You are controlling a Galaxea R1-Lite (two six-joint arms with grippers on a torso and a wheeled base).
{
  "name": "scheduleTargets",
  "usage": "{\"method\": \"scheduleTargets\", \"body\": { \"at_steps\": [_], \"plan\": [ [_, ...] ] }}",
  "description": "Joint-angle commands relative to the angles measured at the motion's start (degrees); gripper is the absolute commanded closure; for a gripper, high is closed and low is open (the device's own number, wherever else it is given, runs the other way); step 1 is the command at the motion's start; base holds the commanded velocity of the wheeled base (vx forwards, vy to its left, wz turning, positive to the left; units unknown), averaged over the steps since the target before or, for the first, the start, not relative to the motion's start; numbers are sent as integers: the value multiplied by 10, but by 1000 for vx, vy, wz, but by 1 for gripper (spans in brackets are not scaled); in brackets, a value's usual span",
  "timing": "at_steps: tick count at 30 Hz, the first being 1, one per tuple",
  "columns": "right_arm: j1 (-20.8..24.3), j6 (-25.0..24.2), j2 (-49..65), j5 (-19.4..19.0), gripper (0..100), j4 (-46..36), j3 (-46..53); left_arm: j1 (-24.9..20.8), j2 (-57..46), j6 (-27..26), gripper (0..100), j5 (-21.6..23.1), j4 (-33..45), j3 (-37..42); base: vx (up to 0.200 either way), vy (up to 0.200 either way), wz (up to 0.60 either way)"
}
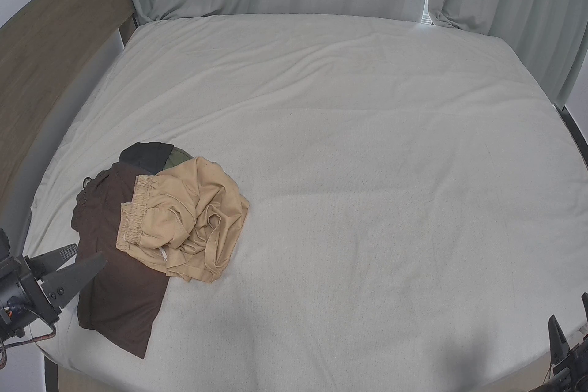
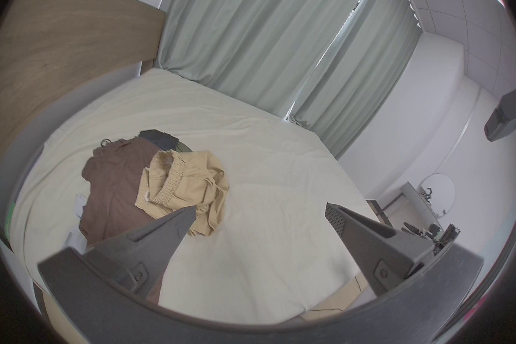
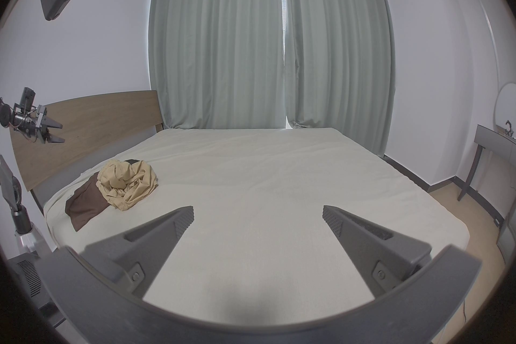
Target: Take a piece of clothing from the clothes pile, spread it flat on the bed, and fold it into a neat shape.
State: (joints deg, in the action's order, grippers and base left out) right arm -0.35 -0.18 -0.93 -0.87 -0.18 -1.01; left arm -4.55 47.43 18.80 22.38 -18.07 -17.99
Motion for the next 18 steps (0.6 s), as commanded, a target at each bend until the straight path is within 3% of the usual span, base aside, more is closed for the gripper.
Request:
{"method": "scheduleTargets", "body": {
  "at_steps": [1, 6, 10, 18],
  "plan": [
    [0, 0, 9, 0, 0, 0, 9, 46, 49, 0, 0, 50, -6, 0, 0, 0, 0],
    [0, 0, 9, 0, 0, 0, 9, 99, 99, -2, 0, 103, -35, -13, 0, 0, 0],
    [0, 0, 9, 0, 0, 0, 9, 140, 142, 0, 0, 175, -75, -13, 0, 0, 0],
    [0, 0, 9, -1, 0, 0, 9, 170, 208, -5, 0, 188, -118, -20, 0, 0, 0]
  ]
}}
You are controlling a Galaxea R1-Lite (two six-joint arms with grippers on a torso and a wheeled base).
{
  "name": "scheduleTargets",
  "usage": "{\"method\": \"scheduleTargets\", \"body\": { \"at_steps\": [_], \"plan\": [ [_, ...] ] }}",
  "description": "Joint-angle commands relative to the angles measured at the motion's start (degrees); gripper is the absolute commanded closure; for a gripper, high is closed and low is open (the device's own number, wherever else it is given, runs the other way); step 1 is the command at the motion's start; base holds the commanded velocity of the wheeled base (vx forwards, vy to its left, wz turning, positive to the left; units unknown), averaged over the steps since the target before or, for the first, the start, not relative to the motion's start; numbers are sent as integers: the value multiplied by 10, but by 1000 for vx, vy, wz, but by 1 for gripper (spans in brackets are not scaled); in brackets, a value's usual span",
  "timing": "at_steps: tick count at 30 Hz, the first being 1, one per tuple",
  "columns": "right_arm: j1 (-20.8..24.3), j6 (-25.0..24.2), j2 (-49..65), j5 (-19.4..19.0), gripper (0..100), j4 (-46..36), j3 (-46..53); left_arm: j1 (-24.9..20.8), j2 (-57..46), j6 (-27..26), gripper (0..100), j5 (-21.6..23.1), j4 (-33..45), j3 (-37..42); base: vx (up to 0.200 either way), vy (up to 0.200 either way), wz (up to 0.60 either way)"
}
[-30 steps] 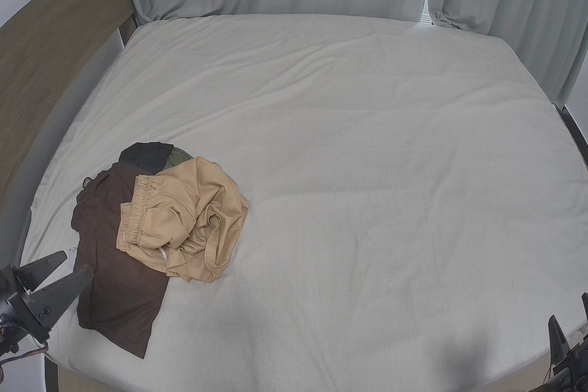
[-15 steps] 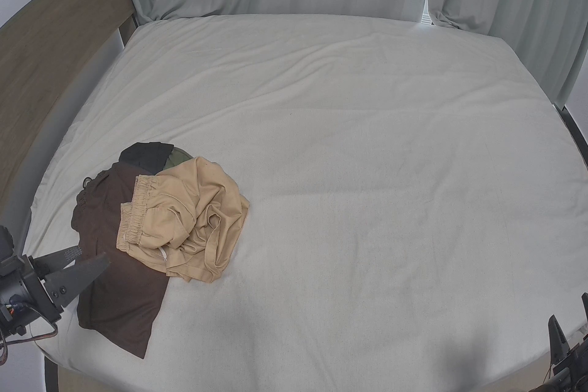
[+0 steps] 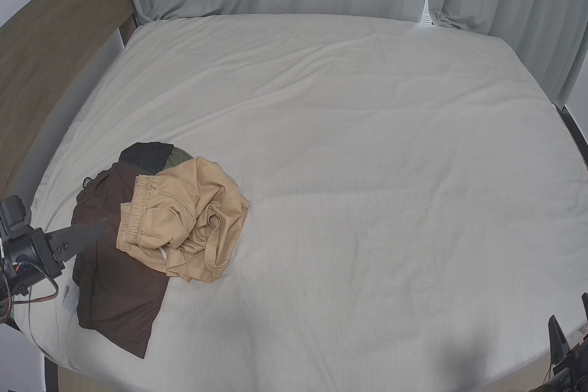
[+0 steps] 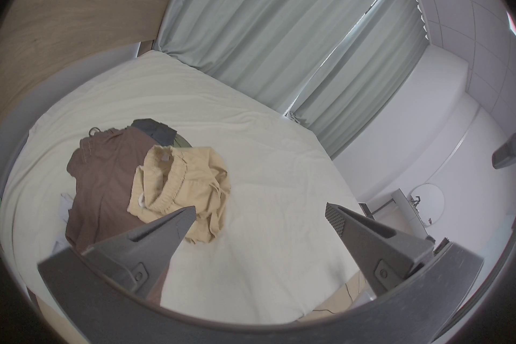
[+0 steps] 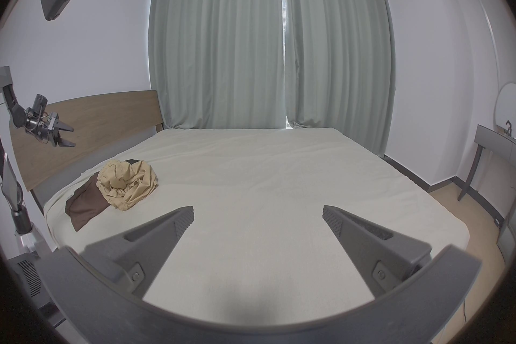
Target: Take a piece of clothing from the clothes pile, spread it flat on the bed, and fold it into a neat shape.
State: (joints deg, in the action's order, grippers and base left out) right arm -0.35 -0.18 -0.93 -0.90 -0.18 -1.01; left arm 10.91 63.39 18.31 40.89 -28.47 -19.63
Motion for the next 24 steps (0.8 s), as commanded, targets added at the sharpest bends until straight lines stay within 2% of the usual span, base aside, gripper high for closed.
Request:
{"method": "scheduleTargets", "body": {
  "at_steps": [1, 24],
  "plan": [
    [0, 0, 9, -1, 0, 0, 9, 16, 55, 0, 0, 4, -22, -3, 0, 0, 0],
    [0, 2, 9, -2, 0, 0, 9, 20, 252, -28, 0, 4, -135, -70, 0, 0, 0]
  ]
}}
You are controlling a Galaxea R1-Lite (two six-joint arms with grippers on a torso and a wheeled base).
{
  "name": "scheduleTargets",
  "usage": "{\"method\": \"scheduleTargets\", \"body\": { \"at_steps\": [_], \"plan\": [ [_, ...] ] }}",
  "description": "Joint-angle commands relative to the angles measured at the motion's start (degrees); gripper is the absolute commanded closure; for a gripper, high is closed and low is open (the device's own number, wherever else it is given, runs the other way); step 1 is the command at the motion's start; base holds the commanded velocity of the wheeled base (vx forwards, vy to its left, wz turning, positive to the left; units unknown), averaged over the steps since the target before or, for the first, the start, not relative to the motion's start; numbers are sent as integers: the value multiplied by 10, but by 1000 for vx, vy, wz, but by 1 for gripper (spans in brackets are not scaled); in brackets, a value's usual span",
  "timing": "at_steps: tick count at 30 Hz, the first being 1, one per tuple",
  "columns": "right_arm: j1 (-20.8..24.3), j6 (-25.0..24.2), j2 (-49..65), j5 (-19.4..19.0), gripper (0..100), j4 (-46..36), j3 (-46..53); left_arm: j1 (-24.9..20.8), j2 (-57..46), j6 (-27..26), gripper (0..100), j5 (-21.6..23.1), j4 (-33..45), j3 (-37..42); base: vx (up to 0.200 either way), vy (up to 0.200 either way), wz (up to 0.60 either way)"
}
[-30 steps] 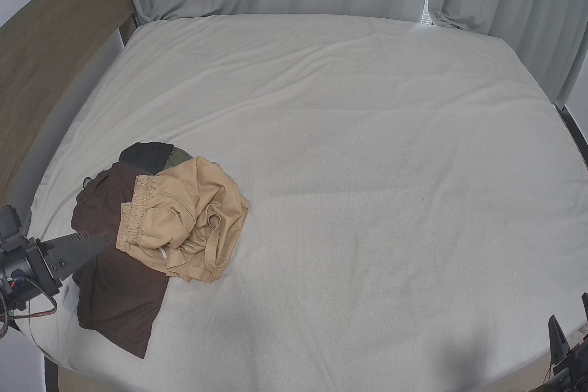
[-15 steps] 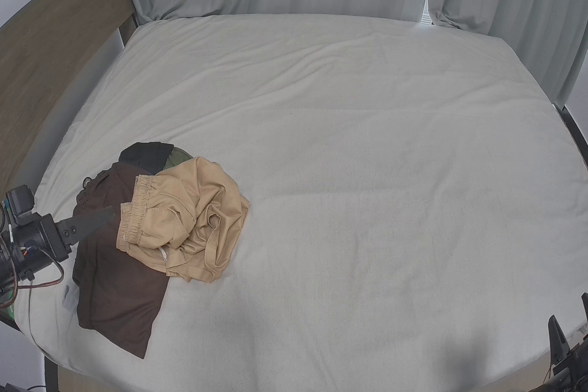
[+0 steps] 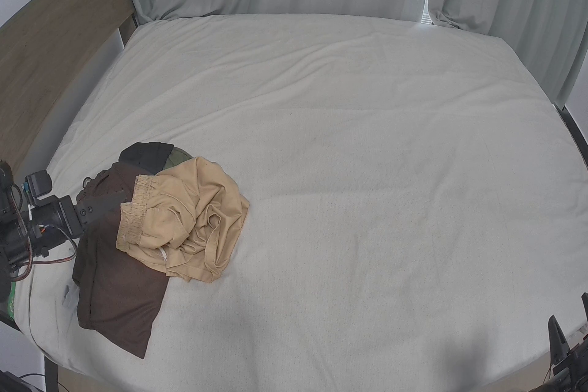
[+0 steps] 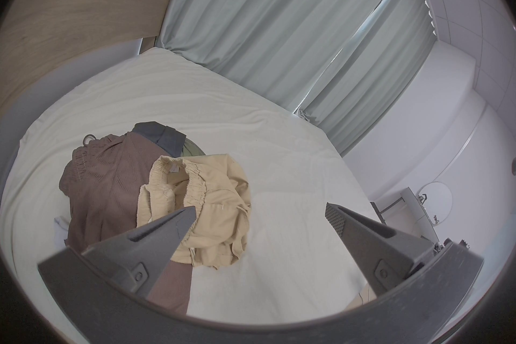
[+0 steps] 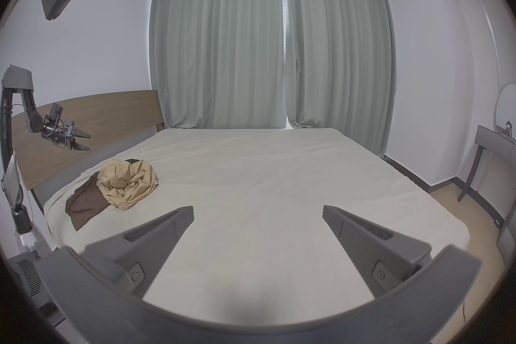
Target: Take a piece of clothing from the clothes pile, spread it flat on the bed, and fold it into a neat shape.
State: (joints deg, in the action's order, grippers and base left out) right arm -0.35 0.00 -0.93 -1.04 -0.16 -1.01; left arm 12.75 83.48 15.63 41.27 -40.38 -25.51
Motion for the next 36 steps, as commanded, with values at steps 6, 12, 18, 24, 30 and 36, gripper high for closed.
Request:
{"method": "scheduleTargets", "body": {
  "at_steps": [6, 12, 18, 24, 30, 36],
  "plan": [
    [0, 1, 9, -1, 0, 0, 9, 3, 95, -1, 0, 0, -51, -23, 0, 0, 0],
    [0, 0, 9, -1, 0, 1, 9, -1, 123, -1, 0, 0, -54, -38, 0, 0, 0],
    [0, 1, 9, 0, 0, 0, 9, 3, 157, -2, 0, -4, -55, -59, 0, 0, 0],
    [0, 1, 9, -1, 0, 0, 9, 3, 176, -2, 0, 0, -55, -71, 0, 0, 0],
    [0, 1, 9, -1, 0, 0, 9, 3, 215, -38, 0, 1, -69, -81, 0, 0, 0],
    [0, 1, 9, -1, 0, 1, 9, -2, 241, -52, 0, 5, -87, -85, 0, 0, 0]
  ]
}}
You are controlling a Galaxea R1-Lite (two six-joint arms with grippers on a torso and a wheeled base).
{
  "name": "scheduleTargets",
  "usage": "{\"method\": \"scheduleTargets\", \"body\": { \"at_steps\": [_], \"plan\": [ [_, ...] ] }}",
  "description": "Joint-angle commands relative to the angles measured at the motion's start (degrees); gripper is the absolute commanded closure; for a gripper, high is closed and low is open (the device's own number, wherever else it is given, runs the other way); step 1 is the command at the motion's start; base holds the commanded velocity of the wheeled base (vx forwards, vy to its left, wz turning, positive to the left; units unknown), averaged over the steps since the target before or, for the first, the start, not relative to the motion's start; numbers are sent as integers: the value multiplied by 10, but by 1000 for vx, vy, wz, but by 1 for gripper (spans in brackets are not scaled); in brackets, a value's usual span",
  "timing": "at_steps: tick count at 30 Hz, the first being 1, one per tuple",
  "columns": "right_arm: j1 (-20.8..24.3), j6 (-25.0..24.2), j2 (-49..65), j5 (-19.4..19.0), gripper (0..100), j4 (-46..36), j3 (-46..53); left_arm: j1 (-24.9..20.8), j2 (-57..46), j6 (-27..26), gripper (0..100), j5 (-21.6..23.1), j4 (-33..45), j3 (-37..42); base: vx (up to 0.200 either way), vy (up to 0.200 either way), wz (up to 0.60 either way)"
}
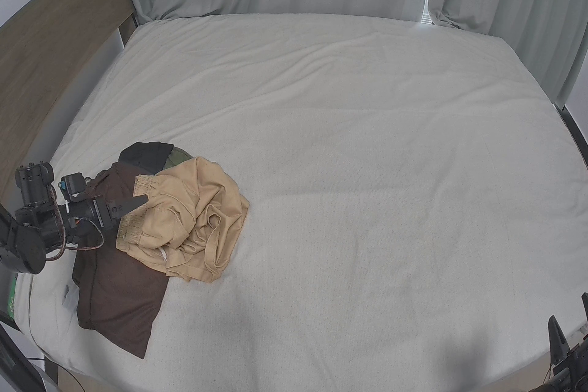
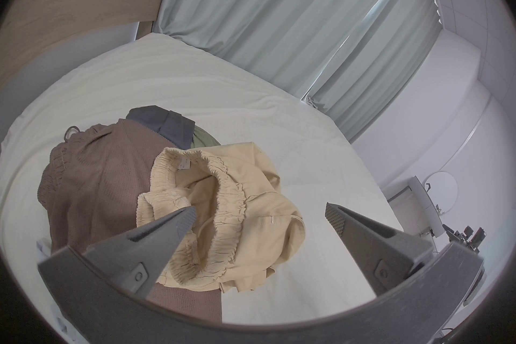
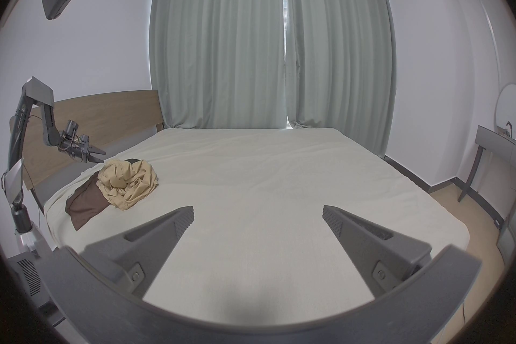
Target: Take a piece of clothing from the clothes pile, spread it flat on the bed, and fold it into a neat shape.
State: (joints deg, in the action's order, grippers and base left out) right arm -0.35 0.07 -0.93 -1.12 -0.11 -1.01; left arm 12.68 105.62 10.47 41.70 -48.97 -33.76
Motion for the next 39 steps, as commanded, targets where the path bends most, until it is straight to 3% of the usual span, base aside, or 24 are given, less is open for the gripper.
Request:
{"method": "scheduleTargets", "body": {
  "at_steps": [1, 20, 39],
  "plan": [
    [0, 0, 9, 0, 0, 0, 9, -2, 23, 0, 0, 2, -6, -4, 0, 0, 0],
    [0, 0, 9, 0, 0, -1, 9, -21, 48, 3, 0, 62, -41, -6, 0, 0, 0],
    [0, 0, 9, 0, 0, 0, 9, -59, 99, 8, 0, 57, -88, -16, 0, 0, 0]
  ]
}}
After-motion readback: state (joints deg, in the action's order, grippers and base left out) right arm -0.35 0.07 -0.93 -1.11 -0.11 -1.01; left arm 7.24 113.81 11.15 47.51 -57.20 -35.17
